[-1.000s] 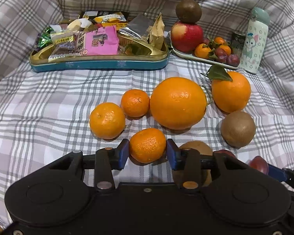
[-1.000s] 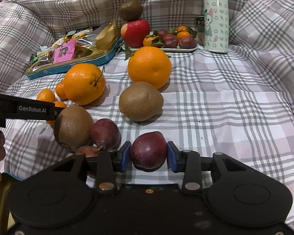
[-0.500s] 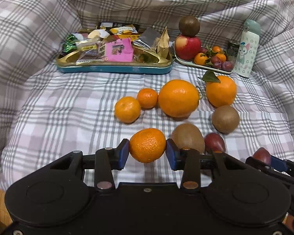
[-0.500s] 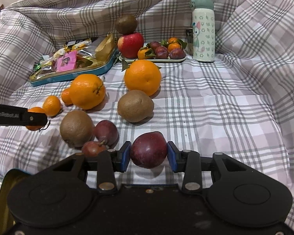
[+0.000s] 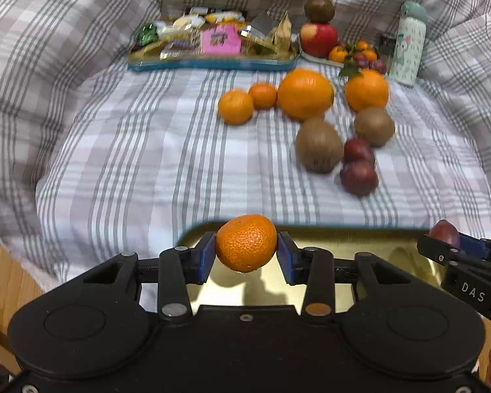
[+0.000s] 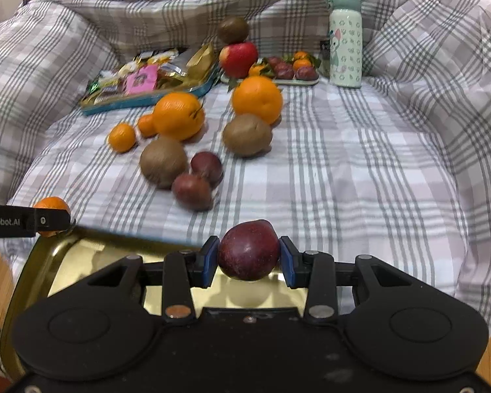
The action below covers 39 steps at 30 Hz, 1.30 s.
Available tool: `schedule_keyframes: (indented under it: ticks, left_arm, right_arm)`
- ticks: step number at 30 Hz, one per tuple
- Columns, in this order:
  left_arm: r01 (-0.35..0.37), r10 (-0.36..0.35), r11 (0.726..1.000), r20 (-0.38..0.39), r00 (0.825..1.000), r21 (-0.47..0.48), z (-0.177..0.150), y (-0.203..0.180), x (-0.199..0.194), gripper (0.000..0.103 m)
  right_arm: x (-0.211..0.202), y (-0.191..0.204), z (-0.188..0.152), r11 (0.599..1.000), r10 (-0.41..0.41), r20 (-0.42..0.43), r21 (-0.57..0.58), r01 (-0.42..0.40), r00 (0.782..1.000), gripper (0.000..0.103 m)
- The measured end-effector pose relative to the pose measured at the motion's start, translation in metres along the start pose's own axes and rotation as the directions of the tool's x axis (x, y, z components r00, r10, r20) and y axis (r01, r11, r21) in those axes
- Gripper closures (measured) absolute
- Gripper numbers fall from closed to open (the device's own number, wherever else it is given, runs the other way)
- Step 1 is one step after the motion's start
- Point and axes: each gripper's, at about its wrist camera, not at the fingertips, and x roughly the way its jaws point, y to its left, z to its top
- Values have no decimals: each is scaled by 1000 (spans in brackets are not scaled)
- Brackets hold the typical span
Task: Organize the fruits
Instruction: 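Lift the mandarin with the left tool while the right tool carries the passion fruit over the tray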
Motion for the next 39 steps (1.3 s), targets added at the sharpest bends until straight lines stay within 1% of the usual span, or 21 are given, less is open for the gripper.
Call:
schedule_keyframes:
  ticks: [8, 15, 27, 34, 39]
  left_arm:
    - [-32, 32, 999, -73, 997, 3, -35, -1, 5, 54]
    - [-46, 48, 999, -81, 996, 25, -47, -6, 8, 54]
    - [12, -14, 1000, -93, 996, -20, -48, 1, 8, 53]
    - [5, -6, 1000, -89, 996, -14, -49, -1, 5, 53]
    - [-12, 12, 1000, -47, 999, 5, -46, -3, -5, 53]
  right_arm:
    - [1, 6, -35, 1000, 17, -95, -9, -18, 995, 63]
    - [5, 5, -48, 1000, 15, -140, 1, -15, 990, 63]
    - [9, 7, -44, 1000, 22, -156, 2, -22, 987, 63]
    - [8, 9, -41, 1000, 13, -129, -21, -16, 992, 63]
    - [6, 9, -37, 1000, 18, -115, -14, -20, 993, 63]
